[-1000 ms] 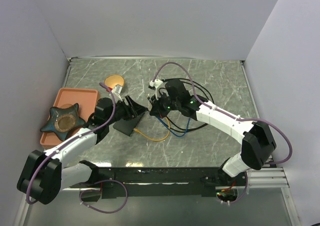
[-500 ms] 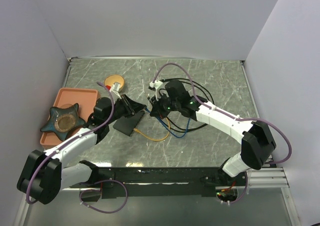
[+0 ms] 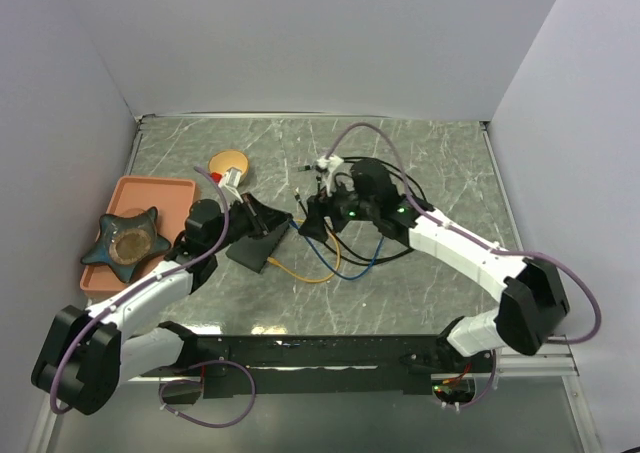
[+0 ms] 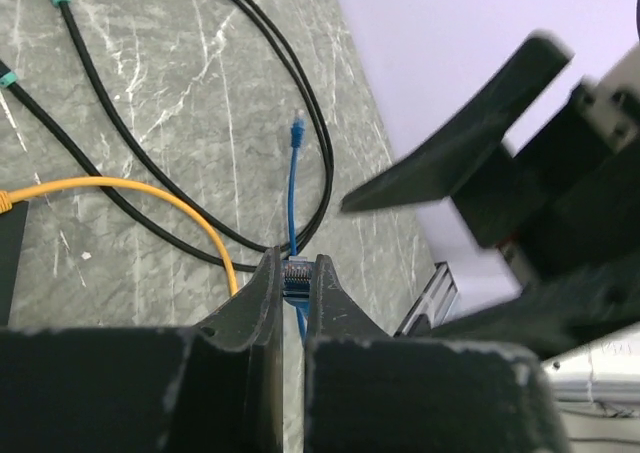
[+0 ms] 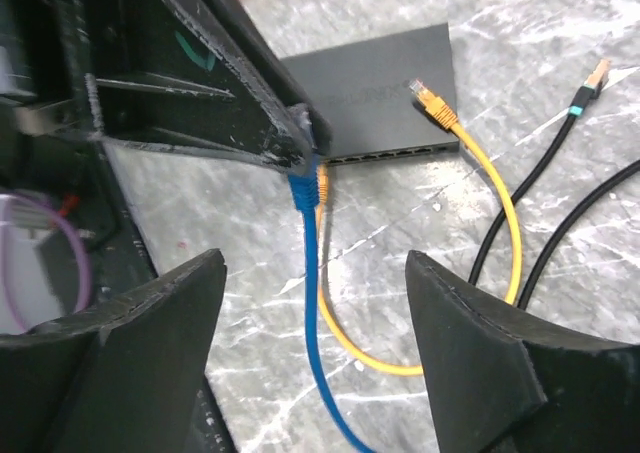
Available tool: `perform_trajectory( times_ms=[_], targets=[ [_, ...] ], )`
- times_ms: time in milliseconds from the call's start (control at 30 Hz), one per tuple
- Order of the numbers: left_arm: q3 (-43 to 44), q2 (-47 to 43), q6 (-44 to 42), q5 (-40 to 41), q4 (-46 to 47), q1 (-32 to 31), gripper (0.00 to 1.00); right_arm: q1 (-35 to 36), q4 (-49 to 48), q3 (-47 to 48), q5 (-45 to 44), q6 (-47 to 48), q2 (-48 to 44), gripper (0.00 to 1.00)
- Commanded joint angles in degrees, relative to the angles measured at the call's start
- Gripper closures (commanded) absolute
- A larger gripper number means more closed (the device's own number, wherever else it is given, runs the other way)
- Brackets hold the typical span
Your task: Insert the plug into the switch port
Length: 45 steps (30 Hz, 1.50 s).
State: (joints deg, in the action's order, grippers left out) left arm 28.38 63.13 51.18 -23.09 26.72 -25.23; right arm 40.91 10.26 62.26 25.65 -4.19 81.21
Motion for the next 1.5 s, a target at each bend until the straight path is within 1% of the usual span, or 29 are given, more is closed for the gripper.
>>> perform_trajectory(
  times_ms=[0, 67, 100, 200, 300, 467, 533, 733, 867, 1000, 1133, 1200, 1233, 1400, 1433, 1467],
  targets=[
    [-1.3, -4.2, -3.4, -3.5, 6.3, -0.4, 0.99, -4.0, -7.2, -1.8, 9.7, -2.8, -5.0, 0.18],
    [-2.7, -5.7, -3.8, -5.9, 9.8, -0.7, 0.99, -4.9, -8.8, -2.1, 12.7, -3.5, -5.5, 0.18],
    [-3.1, -6.4, -4.1, -6.6, 10.5, -0.8, 0.99, -5.2, -9.5, -2.7, 16.9, -3.8, -5.5, 0.18],
    [-4.3, -8.7, -4.9, -7.7, 13.4, -1.7, 0.99, -5.8, -11.7, -2.6, 23.2, -5.0, -5.3, 0.19],
    [-5.2, -10.7, -5.7, -7.8, 15.4, -3.0, 0.99, -5.8, -12.0, -2.1, 25.7, -5.7, -4.7, 0.2],
    [-4.9, -12.9, -6.7, -6.1, 14.4, -4.6, 0.99, -5.8, -12.1, -1.9, 28.0, -6.3, -4.0, 0.24],
    [-4.7, -12.9, -6.8, -6.3, 14.5, -4.8, 0.99, -5.8, -12.6, -2.0, 29.1, -6.8, -3.8, 0.28],
    [-4.1, -12.1, -6.9, -5.9, 15.0, -6.1, 0.99, -5.7, -13.7, -1.8, 30.8, -8.0, -2.6, 0.44],
    [-3.7, -12.0, -7.1, -5.6, 15.3, -7.0, 0.99, -5.7, -13.9, -1.6, 31.1, -8.2, -1.8, 0.46],
    [-3.3, -12.2, -7.6, -4.9, 14.7, -7.7, 0.99, -5.7, -14.4, -1.6, 32.4, -8.6, -1.3, 0.51],
    [-3.3, -12.4, -7.6, -4.5, 14.9, -8.1, 0.99, -5.7, -15.0, -1.6, 33.0, -9.0, -0.8, 0.59],
    [-3.3, -12.5, -7.5, -3.8, 14.9, -8.3, 0.99, -5.7, -15.4, -1.7, 33.2, -9.2, -0.7, 0.62],
    [-3.4, -12.9, -7.3, -3.5, 15.2, -8.3, 0.99, -5.7, -15.4, -1.5, 33.9, -9.3, -0.6, 0.67],
    [-4.3, -14.1, -7.1, -1.4, 16.1, -8.7, 0.99, -5.7, -16.0, -1.4, 35.0, -9.4, -0.1, 0.77],
    [-4.4, -14.4, -7.0, -1.3, 16.3, -8.8, 0.99, -5.7, -16.1, -1.4, 35.3, -9.6, -0.1, 0.81],
    [-4.6, -14.4, -6.9, -1.3, 16.6, -8.8, 0.99, -5.7, -16.1, -1.4, 35.8, -9.8, 0.1, 0.83]
  ],
)
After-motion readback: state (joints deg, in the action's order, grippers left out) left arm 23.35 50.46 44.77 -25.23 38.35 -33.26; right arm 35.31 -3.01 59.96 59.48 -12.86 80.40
